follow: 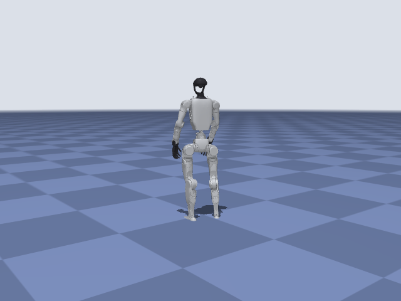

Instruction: Static pose

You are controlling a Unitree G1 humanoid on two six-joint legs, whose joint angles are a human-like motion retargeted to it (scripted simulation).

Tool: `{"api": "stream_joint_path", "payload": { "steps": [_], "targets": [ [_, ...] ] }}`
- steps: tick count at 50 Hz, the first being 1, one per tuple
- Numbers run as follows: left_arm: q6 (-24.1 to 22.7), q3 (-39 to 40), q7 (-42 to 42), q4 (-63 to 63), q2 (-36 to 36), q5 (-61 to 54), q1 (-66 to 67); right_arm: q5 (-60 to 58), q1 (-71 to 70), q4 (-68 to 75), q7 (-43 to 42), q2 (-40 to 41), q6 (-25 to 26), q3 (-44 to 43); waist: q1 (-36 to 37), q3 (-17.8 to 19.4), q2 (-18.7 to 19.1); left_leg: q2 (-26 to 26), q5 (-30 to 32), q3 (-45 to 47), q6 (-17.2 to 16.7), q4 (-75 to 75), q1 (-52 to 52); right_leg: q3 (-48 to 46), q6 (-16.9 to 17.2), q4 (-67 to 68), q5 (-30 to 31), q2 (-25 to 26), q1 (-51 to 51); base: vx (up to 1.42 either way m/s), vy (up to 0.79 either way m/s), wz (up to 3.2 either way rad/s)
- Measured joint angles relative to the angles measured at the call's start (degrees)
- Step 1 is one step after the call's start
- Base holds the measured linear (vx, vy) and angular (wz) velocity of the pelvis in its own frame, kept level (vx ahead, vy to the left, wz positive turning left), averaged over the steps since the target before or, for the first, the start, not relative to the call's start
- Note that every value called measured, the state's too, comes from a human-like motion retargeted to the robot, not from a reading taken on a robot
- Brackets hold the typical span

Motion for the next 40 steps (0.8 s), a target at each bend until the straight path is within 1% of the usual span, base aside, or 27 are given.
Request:
{"api": "stream_joint_path", "payload": {
  "steps": [8, 16, 40],
  "targets": [
    [-0.08, -1.0, -0.48, 0.08, -0.09, 1.54, -0.46, -1.52, -1.92, -2.54, 0.68, -0.11, -0.43, 2.34, 0.18, 0.58, -0.22, -0.16, -0.1, -0.08, 0.04, -0.03, 0.4, -0.2, 0.14, 0.0, 0.15, -0.17, 0.57, 0.0, 0.0, 0.0],
    [-0.44, -1.34, -0.19, -0.15, -0.23, 2.27, -0.61, -2.35, -1.7, -3.48, 0.31, -0.72, -0.84, 2.9, 0.3, 1.05, -0.2, -0.24, -0.16, -0.15, 0.02, -0.05, 0.79, -0.42, 0.21, -0.01, 0.25, -0.26, 1.07, 0.0, 0.0, 0.0],
    [-1.19, -0.64, 1.34, -1.25, -0.02, 2.76, -0.1, -0.44, -1.29, -1.28, -2.91, 0.03, -0.86, -1.79, 0.38, 1.12, 0.23, -0.17, -0.2, -0.36, 0.18, -0.01, 0.61, -0.65, 0.09, 0.0, 0.13, -0.16, 0.88, 0.0, 0.0, 0.0]
  ]
}}
